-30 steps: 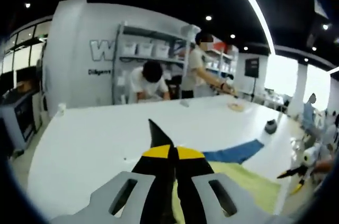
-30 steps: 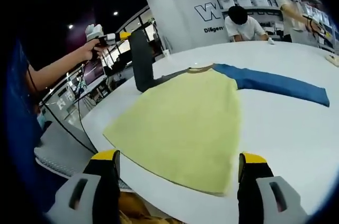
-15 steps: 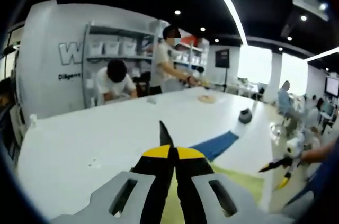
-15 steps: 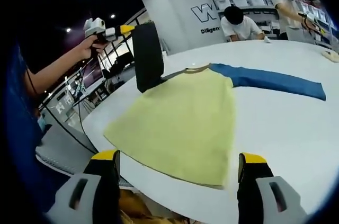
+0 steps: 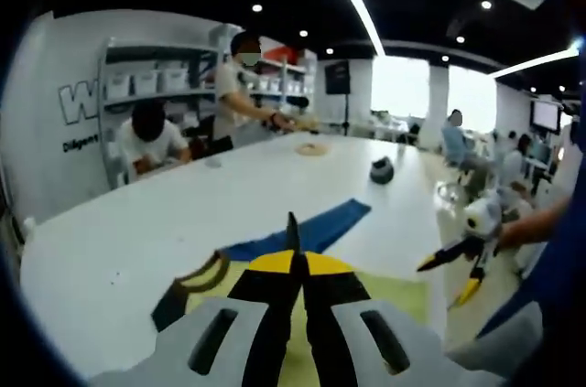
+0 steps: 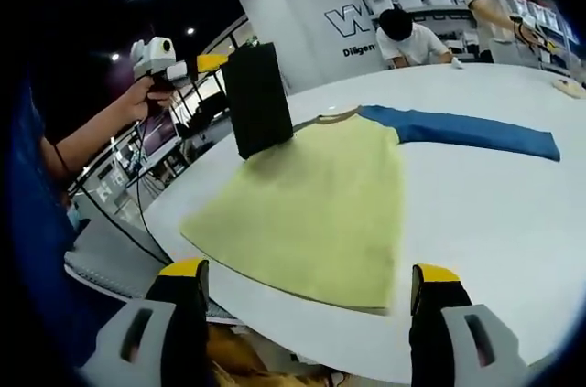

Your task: Fold the garment on the visible template until the final outline fits inside the template.

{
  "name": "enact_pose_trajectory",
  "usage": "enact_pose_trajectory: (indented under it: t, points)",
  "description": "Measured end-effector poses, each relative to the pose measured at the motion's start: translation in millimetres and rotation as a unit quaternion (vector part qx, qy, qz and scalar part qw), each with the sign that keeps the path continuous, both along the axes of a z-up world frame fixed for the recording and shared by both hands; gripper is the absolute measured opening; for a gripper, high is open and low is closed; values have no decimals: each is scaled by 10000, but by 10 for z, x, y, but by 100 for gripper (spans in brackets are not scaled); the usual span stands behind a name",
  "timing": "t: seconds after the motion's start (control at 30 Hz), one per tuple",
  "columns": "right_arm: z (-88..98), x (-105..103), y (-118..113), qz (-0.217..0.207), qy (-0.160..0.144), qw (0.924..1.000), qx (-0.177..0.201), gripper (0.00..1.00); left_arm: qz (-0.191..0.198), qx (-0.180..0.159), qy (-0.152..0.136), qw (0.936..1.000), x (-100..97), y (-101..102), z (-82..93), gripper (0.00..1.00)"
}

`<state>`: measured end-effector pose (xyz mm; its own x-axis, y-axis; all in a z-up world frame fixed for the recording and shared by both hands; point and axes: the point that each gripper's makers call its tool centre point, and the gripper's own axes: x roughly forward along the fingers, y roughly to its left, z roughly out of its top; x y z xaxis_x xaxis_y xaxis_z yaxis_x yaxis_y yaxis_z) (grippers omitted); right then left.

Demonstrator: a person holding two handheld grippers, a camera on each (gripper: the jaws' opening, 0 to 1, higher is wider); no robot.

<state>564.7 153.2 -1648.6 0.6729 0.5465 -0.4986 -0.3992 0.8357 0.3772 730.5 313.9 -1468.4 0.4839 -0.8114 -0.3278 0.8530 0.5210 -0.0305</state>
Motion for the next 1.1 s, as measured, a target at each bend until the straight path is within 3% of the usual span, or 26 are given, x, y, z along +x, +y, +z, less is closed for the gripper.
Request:
enact_pose_trajectory:
  t: [0.4,0.6,0.93,1.1]
  points:
    - [-40,-59,3,-3,60,10000,32,90,-578,154,-94,9982,-450,-316,-221,0]
    - [-53,-97,29,8,104,9999,41,90,-721,178,-73,9972,-549,-336,-393,0]
    - [-79,-128,45,41,140,9999,42,89,-1001,327,23,9944,-925,-454,-676,0]
    - [-90,-148,50,35,166,9998,46,89,-989,343,129,9944,-981,-460,-816,0]
